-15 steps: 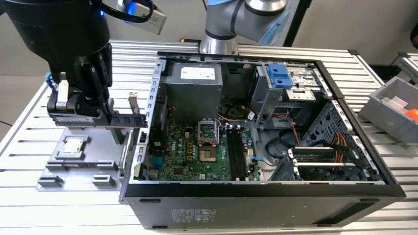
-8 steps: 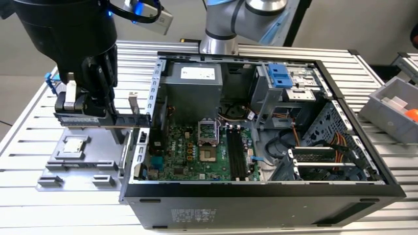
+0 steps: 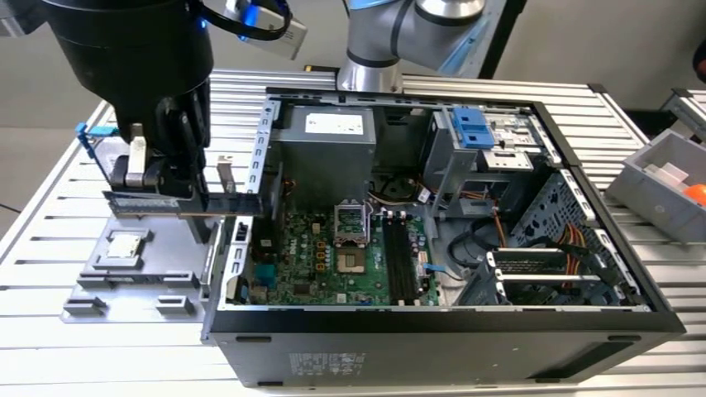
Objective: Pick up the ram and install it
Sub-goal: 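Pick up the ram and move it above insertion slot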
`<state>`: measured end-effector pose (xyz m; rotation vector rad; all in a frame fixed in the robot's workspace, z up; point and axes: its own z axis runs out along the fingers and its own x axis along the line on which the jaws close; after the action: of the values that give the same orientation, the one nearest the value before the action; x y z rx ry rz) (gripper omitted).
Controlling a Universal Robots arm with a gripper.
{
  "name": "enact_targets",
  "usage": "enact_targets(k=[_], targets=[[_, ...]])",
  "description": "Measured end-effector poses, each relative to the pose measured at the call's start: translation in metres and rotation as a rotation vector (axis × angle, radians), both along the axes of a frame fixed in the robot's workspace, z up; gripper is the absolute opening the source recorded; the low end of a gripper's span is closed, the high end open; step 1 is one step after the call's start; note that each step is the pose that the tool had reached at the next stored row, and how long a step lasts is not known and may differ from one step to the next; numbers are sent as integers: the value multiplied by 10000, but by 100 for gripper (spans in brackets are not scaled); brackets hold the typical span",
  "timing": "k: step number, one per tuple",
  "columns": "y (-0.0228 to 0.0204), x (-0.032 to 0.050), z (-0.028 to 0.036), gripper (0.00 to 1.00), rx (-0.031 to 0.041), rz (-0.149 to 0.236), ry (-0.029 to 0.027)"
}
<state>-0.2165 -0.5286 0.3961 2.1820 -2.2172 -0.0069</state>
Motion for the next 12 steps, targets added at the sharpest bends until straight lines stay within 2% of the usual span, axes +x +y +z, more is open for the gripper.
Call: enact_targets(k=[12], targets=[[0, 147, 0, 0, 0, 0, 4]])
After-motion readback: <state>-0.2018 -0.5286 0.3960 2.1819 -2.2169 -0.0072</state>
